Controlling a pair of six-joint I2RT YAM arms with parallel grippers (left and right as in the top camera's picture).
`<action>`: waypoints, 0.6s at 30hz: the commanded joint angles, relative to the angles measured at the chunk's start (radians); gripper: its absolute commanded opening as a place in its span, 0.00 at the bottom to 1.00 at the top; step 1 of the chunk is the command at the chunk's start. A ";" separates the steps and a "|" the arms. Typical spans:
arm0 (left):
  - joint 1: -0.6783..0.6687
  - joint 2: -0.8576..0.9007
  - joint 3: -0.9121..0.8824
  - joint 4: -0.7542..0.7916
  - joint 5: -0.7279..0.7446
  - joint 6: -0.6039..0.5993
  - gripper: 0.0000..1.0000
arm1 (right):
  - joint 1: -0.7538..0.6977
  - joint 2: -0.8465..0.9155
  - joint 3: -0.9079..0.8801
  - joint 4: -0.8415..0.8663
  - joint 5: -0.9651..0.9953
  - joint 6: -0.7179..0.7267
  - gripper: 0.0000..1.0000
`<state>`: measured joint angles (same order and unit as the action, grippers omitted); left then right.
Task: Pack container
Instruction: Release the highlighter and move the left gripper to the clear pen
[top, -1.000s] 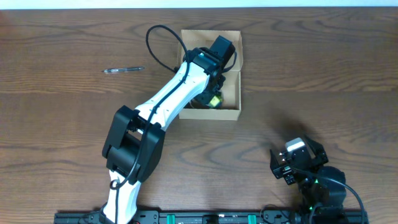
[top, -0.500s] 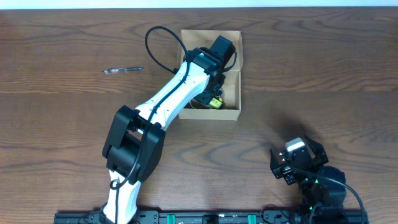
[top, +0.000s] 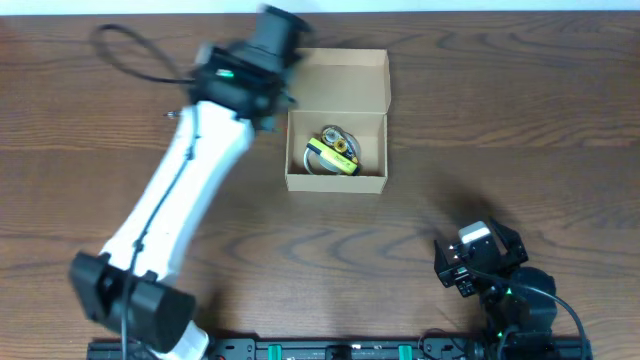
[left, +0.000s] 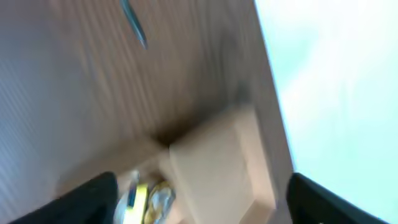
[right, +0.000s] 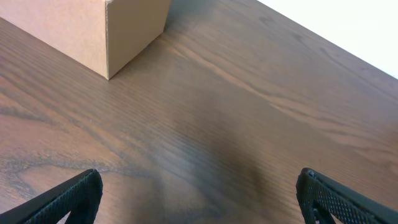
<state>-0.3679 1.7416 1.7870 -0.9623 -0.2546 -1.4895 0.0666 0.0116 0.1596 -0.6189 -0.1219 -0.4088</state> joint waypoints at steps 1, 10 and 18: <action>0.110 0.043 -0.004 -0.027 -0.053 -0.044 0.95 | -0.007 -0.006 -0.003 -0.002 0.002 0.011 0.99; 0.320 0.223 -0.004 -0.028 0.075 -0.173 0.96 | -0.007 -0.006 -0.003 -0.002 0.002 0.011 0.99; 0.367 0.393 0.009 -0.027 0.177 -0.193 0.97 | -0.007 -0.006 -0.003 -0.002 0.002 0.011 0.99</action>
<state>-0.0120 2.0918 1.7870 -0.9840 -0.1265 -1.6684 0.0666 0.0116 0.1596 -0.6189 -0.1215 -0.4088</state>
